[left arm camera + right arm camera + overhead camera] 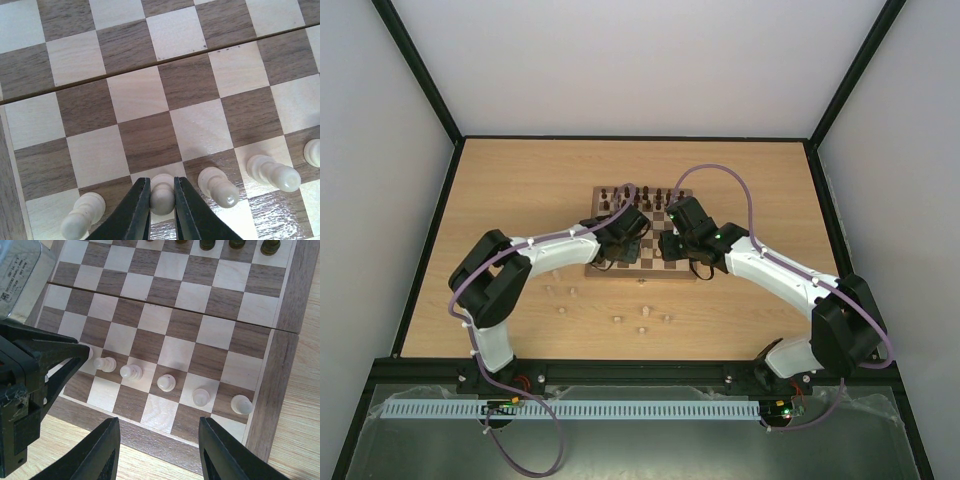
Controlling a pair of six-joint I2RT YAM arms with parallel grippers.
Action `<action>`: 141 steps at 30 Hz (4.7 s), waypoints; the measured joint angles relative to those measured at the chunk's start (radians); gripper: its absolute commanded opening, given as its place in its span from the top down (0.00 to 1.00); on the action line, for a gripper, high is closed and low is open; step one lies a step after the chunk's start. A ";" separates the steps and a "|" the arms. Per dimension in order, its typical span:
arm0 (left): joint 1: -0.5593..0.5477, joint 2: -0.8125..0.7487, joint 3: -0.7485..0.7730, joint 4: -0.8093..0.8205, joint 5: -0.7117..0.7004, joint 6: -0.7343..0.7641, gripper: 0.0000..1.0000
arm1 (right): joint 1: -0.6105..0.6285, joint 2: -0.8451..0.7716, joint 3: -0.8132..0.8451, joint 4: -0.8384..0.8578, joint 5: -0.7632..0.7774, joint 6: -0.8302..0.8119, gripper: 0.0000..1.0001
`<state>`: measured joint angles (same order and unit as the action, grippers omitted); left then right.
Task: Set up the chess pieces on the board
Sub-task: Place the chess piece on the chessboard, then move the chess piece to the chessboard, then pick up the chess piece at the center of the board.
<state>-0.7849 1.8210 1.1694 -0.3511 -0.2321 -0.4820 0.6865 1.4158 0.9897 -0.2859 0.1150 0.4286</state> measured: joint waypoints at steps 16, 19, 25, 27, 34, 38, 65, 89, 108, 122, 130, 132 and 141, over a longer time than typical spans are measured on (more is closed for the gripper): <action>-0.007 0.000 0.000 0.000 -0.005 -0.014 0.85 | 0.000 0.000 0.000 0.000 -0.002 0.000 0.56; -0.007 0.000 -0.005 -0.001 -0.005 -0.017 0.84 | 0.000 0.000 0.000 0.000 -0.003 0.000 0.56; -0.007 0.001 -0.010 -0.003 -0.008 -0.020 0.83 | 0.000 0.000 0.000 0.000 -0.003 0.000 0.56; -0.007 0.001 -0.010 -0.003 -0.009 -0.021 0.81 | 0.000 0.000 0.000 0.000 -0.003 0.000 0.56; -0.008 0.000 -0.011 -0.005 -0.012 -0.024 0.68 | 0.000 0.000 0.000 0.000 -0.007 0.000 0.56; -0.013 -0.005 -0.011 -0.009 -0.015 -0.025 0.63 | 0.000 0.000 0.000 0.000 -0.008 0.000 0.56; 0.034 -0.197 -0.111 -0.074 -0.103 -0.045 0.76 | 0.000 0.000 0.000 0.000 -0.017 0.000 0.56; 0.057 -0.090 -0.106 0.011 -0.060 -0.023 0.77 | 0.000 0.000 0.000 0.000 -0.020 -0.001 0.56; 0.057 -0.089 -0.106 0.036 -0.029 -0.023 0.85 | 0.000 0.000 0.000 0.000 -0.021 -0.002 0.56; 0.048 -0.089 -0.106 0.045 -0.018 -0.028 0.69 | 0.000 0.000 0.000 0.000 -0.021 -0.002 0.56; 0.042 -0.108 -0.106 0.026 -0.023 -0.034 0.60 | 0.000 0.000 0.000 0.001 -0.021 -0.002 0.56; 0.035 -0.132 -0.106 0.019 -0.026 -0.036 0.56 | 0.000 0.000 0.000 0.000 -0.020 -0.002 0.56; 0.015 -0.358 -0.128 -0.010 -0.042 -0.039 0.37 | 0.000 0.000 0.000 0.000 0.026 -0.002 0.56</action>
<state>-0.7696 1.4631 1.0412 -0.3607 -0.2737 -0.5209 0.6865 1.4162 0.9894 -0.2863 0.1410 0.4271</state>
